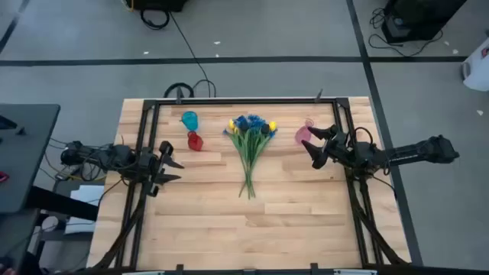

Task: Sort flowers into vase by color

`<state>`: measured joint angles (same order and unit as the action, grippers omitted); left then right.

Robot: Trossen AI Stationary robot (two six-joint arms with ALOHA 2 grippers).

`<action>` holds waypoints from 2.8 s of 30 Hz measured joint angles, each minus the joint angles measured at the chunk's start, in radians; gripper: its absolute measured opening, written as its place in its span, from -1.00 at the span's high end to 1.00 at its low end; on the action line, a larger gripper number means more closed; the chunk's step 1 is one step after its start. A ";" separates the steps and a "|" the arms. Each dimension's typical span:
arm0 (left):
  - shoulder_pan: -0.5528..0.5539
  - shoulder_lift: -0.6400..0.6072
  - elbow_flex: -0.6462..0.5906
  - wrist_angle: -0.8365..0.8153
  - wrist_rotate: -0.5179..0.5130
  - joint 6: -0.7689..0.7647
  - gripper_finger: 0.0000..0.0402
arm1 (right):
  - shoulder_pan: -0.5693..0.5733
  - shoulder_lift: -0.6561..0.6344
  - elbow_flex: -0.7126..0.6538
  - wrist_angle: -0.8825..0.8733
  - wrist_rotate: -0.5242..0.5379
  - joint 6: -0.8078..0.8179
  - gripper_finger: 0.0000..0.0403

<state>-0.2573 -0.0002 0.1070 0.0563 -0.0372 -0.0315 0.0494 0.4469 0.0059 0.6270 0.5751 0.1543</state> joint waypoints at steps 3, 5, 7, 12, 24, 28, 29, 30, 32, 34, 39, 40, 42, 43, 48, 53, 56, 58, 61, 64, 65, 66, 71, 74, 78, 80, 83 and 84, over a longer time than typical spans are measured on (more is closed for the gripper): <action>0.000 0.000 0.000 0.000 0.000 0.000 0.20 | 0.000 0.000 0.000 0.000 0.000 0.000 -0.73; 0.000 0.000 0.000 0.000 0.000 0.000 0.20 | 0.000 0.000 0.000 0.000 0.000 0.000 -0.73; 0.000 0.000 0.000 0.000 0.000 0.000 0.20 | 0.000 0.000 0.000 0.000 0.000 0.000 -0.73; 0.000 0.000 0.000 0.000 0.000 0.000 0.20 | 0.000 0.000 0.000 0.000 0.000 0.000 -0.73; 0.000 0.000 0.000 0.000 0.000 0.000 0.20 | 0.000 0.000 0.000 0.000 0.000 0.000 -0.73; 0.000 0.000 0.000 0.000 0.000 0.000 0.20 | 0.000 0.000 0.000 0.000 0.000 0.000 -0.73; 0.000 0.000 0.000 0.000 0.000 0.000 0.20 | 0.000 0.000 0.000 0.000 0.000 0.000 -0.73; 0.000 0.000 0.000 0.000 0.000 0.000 0.20 | 0.000 0.000 0.000 0.000 0.000 0.000 -0.73; 0.000 0.000 0.000 0.000 0.000 0.000 0.20 | 0.000 0.000 0.000 0.000 0.000 0.000 -0.73; 0.000 0.000 0.000 0.000 0.000 0.000 0.20 | 0.000 0.000 0.000 0.000 0.000 0.000 -0.73; 0.000 0.000 0.000 0.000 0.000 0.000 0.20 | 0.000 0.000 0.000 0.000 0.000 0.000 -0.73; 0.000 0.000 0.000 0.000 0.000 0.000 0.20 | 0.000 0.000 0.000 0.000 0.000 0.000 -0.73; 0.000 0.000 0.000 0.000 0.000 0.000 0.20 | 0.000 0.000 0.000 0.000 0.000 0.000 -0.73; 0.000 0.000 0.000 0.000 0.000 0.000 0.20 | 0.000 0.000 0.000 0.000 0.000 0.000 -0.73; 0.000 0.000 0.000 0.000 0.000 0.000 0.20 | 0.000 0.000 0.000 0.000 0.000 0.000 -0.73; 0.000 0.000 0.000 0.000 0.000 0.000 0.20 | 0.000 0.000 0.000 0.000 0.000 0.000 -0.73; 0.000 0.000 0.000 0.000 0.000 0.000 0.20 | 0.000 0.000 0.000 0.000 0.000 0.000 -0.73; 0.000 0.000 0.000 0.000 0.000 0.000 0.20 | 0.000 0.000 0.000 0.000 0.000 0.000 -0.73; 0.000 0.000 0.000 0.000 0.000 0.000 0.20 | 0.000 0.000 0.000 0.000 0.000 0.000 -0.73; 0.000 0.000 0.000 0.000 0.000 0.000 0.20 | 0.000 0.000 0.000 0.000 0.000 0.000 -0.73; 0.000 0.000 0.000 0.000 0.000 0.000 0.20 | 0.000 0.000 0.000 0.000 0.000 0.000 -0.73; 0.000 0.000 0.000 0.000 0.000 0.000 0.20 | 0.000 0.000 0.000 0.000 0.000 0.000 -0.73; 0.000 0.000 0.000 0.003 0.000 0.000 0.20 | 0.000 0.000 0.000 0.000 0.000 0.000 -0.73; 0.000 0.000 0.000 0.060 -0.042 0.000 0.20 | 0.000 0.000 0.000 0.000 0.000 0.000 -0.73; 0.000 0.000 0.000 0.137 -0.085 0.000 0.20 | 0.000 0.000 0.000 0.000 0.000 0.000 -0.73; 0.000 0.000 0.000 0.165 -0.100 0.000 0.20 | 0.000 0.000 0.000 0.000 0.000 0.000 -0.73; 0.000 0.000 0.000 0.192 -0.107 0.000 0.20 | 0.000 0.000 0.000 0.001 0.000 0.007 -0.73; 0.000 0.000 0.000 0.198 -0.109 0.000 0.20 | 0.000 0.000 0.000 0.004 0.000 0.020 -0.73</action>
<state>-0.2577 -0.0002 0.1070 0.2541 -0.1458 -0.0311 0.0490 0.4469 0.0058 0.6311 0.5747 0.1743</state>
